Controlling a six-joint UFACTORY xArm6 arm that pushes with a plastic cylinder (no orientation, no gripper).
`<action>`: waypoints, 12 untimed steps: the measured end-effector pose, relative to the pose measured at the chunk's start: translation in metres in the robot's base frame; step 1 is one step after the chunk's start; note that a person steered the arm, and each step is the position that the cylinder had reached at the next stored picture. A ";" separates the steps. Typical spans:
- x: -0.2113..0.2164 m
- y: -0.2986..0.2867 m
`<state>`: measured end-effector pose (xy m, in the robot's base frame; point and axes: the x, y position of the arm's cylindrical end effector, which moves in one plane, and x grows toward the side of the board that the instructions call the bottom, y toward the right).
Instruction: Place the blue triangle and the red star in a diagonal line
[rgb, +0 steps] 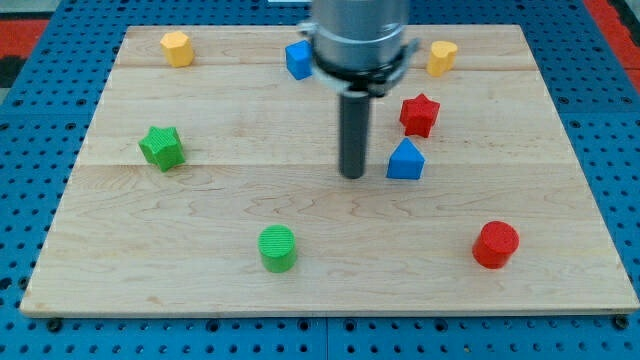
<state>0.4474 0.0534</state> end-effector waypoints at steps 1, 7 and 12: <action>-0.006 0.067; -0.092 0.076; 0.025 -0.152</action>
<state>0.4727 -0.0987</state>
